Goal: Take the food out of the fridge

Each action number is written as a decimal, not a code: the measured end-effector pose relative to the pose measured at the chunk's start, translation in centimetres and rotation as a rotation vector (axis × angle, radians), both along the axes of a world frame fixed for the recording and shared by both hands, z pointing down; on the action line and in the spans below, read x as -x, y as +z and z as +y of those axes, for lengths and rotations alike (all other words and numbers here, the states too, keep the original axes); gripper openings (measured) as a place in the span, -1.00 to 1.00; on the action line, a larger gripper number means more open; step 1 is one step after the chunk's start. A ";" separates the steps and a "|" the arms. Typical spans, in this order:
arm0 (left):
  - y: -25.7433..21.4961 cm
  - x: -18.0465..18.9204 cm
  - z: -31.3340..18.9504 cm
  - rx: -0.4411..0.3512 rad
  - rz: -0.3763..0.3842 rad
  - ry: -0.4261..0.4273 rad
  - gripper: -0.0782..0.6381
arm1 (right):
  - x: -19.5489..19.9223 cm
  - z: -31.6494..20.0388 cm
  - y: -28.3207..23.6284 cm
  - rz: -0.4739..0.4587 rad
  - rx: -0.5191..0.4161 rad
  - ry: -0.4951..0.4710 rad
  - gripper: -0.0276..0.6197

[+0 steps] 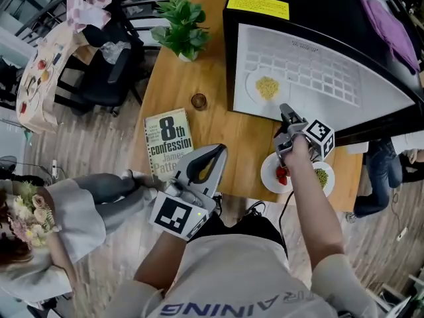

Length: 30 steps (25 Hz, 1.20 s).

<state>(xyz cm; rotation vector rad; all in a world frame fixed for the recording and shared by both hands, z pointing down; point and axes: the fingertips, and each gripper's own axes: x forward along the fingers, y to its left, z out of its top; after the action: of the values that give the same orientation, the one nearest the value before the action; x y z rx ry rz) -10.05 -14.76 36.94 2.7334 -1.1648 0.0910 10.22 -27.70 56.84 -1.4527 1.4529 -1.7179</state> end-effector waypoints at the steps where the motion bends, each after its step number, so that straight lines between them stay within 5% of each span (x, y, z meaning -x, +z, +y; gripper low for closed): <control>1: 0.1 0.0 -0.2 -0.005 -0.002 0.002 -0.76 | -0.1 -0.3 0.5 0.001 0.012 0.003 -0.42; 21: 1.5 1.0 -0.4 0.060 0.011 -0.045 -0.76 | 1.0 -4.5 3.5 -0.037 0.097 0.035 -0.43; 25: 1.5 1.3 -0.4 0.064 0.004 -0.048 -0.76 | 1.0 -4.1 4.3 -0.054 0.138 0.043 -0.80; 30: 1.5 1.4 -0.2 0.057 -0.016 -0.034 -0.76 | 1.1 -3.4 4.4 -0.052 0.123 0.051 -0.81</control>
<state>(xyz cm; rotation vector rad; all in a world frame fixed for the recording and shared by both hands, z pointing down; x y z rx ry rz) -11.41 -14.99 38.47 2.6671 -1.1937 0.1395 9.12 -31.06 61.20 -1.4830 1.2933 -1.8277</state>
